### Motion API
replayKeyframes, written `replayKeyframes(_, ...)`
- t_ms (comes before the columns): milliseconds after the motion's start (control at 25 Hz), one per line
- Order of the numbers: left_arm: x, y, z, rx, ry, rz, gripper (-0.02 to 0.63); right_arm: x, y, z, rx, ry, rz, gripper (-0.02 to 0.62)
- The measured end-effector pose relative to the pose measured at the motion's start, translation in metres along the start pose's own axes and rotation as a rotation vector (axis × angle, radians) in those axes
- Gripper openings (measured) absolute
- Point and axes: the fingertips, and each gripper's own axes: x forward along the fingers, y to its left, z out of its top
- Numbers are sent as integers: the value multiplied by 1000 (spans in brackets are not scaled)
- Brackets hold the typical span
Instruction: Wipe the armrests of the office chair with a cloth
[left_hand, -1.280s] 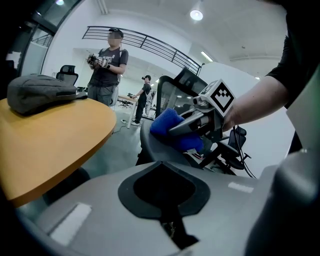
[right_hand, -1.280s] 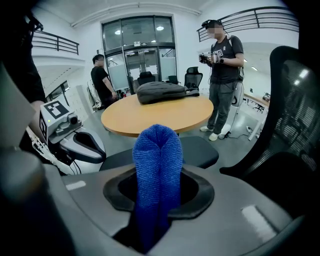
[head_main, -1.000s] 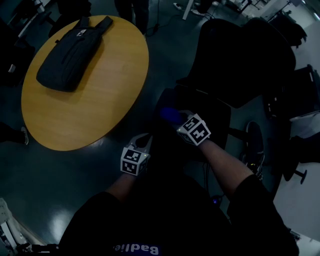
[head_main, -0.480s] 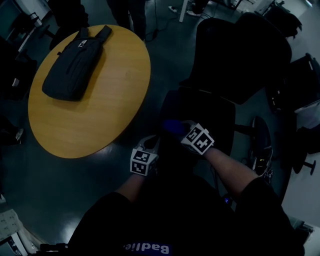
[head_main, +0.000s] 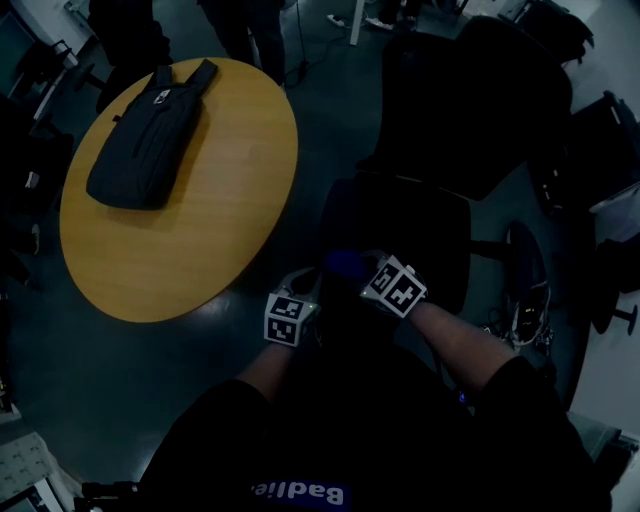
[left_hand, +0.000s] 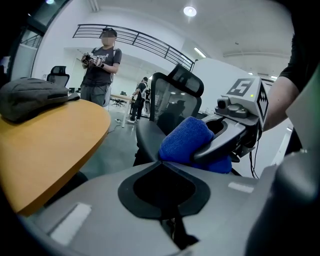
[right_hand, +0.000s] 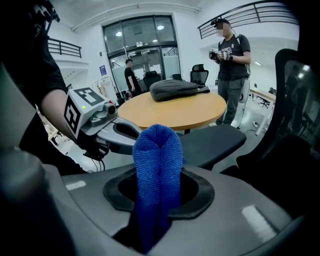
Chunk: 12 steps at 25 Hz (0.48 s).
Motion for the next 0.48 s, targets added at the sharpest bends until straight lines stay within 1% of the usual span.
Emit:
replayKeyframes(160,0,-2,1,24,11,-9,14,-2,7,-3,-2,7,5,130)
replayKeyframes(280,0,-5,0,49,35,-19,14,-5,9,-4,-2,15,0,129)
replayKeyframes(360,-6,-2,-4,54,55,-10,13,-6,14,-2,7,7,1,129)
replayKeyframes(480,-13,5,-2,45,42,9,13,-14,13,5,17,-26,-7,129)
